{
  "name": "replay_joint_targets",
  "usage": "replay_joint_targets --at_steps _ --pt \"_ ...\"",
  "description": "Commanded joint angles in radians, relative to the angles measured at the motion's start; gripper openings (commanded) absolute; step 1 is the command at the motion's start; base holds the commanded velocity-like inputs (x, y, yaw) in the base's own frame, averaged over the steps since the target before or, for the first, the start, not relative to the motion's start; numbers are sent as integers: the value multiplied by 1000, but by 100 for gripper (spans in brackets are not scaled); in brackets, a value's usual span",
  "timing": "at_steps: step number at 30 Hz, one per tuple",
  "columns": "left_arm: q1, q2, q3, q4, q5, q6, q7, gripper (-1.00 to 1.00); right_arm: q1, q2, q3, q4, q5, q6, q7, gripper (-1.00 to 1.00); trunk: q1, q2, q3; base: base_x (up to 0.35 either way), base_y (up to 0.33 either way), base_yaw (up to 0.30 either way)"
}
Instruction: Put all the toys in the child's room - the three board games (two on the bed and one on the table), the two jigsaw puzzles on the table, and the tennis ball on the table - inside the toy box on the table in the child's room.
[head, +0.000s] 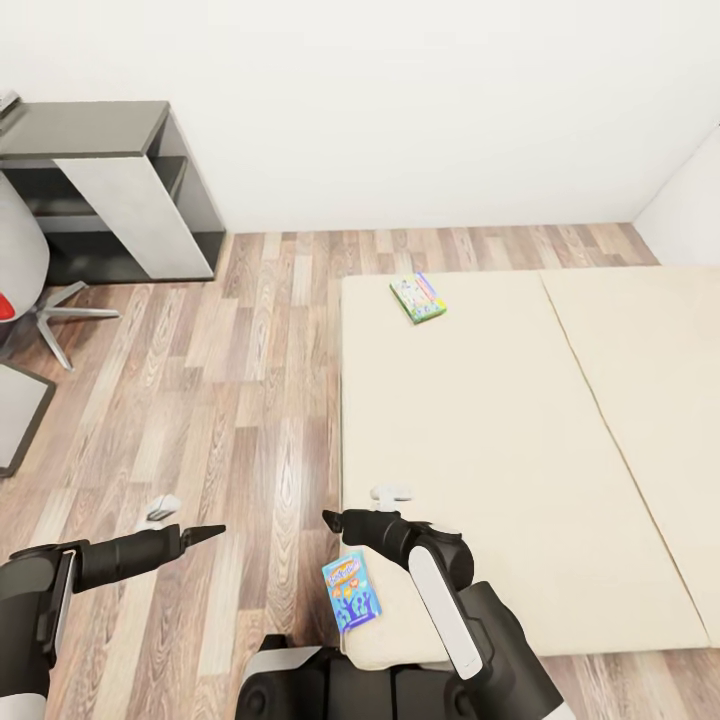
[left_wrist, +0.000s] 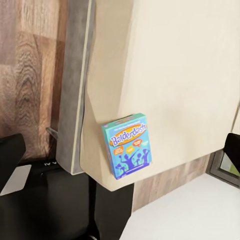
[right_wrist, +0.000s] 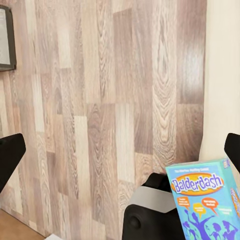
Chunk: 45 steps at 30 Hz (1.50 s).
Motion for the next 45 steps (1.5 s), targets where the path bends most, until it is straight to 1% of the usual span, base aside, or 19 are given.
replay_joint_targets --at_steps 1,30,45 --pt "-1 0 2 -1 -10 9 -10 100 -1 0 1 -1 -10 3 -9 100 1 -2 0 0 0 0" --pt "-1 -5 -8 0 -13 6 -9 100 -1 0 0 -1 -11 3 -7 100 1 -2 49 0 0 0" --pt "-1 -5 -7 0 -12 6 -9 100 -1 0 -1 -2 -10 4 -7 100 1 -2 73 0 0 0"
